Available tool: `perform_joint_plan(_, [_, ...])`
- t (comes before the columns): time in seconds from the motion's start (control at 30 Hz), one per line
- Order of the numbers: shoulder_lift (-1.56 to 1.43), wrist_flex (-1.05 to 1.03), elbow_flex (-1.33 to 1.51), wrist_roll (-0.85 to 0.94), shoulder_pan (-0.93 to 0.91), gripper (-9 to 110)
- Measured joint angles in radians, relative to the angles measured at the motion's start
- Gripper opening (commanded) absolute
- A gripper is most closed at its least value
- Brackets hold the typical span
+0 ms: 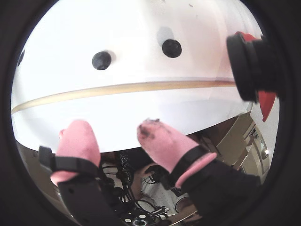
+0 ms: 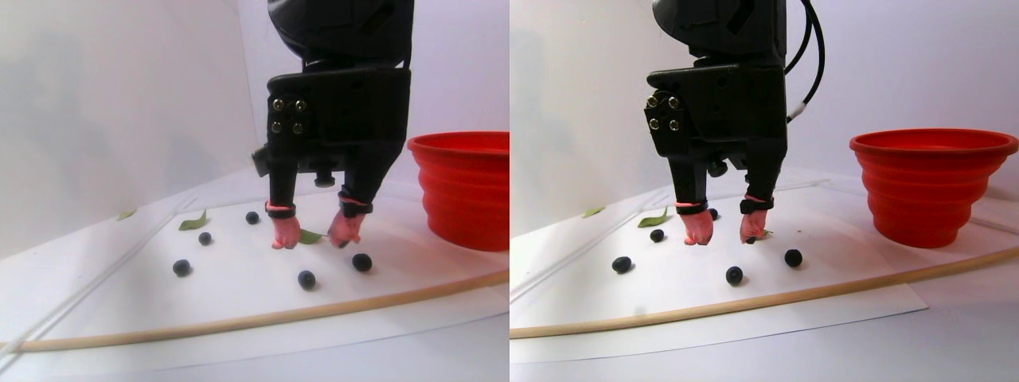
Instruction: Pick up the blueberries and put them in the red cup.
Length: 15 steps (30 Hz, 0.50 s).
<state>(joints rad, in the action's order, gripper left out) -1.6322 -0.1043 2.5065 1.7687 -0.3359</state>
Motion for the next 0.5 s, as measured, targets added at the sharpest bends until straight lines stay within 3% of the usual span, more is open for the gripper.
perform_joint_plan(0.5, [0.141,0.13,-0.041,0.0,0.015,22])
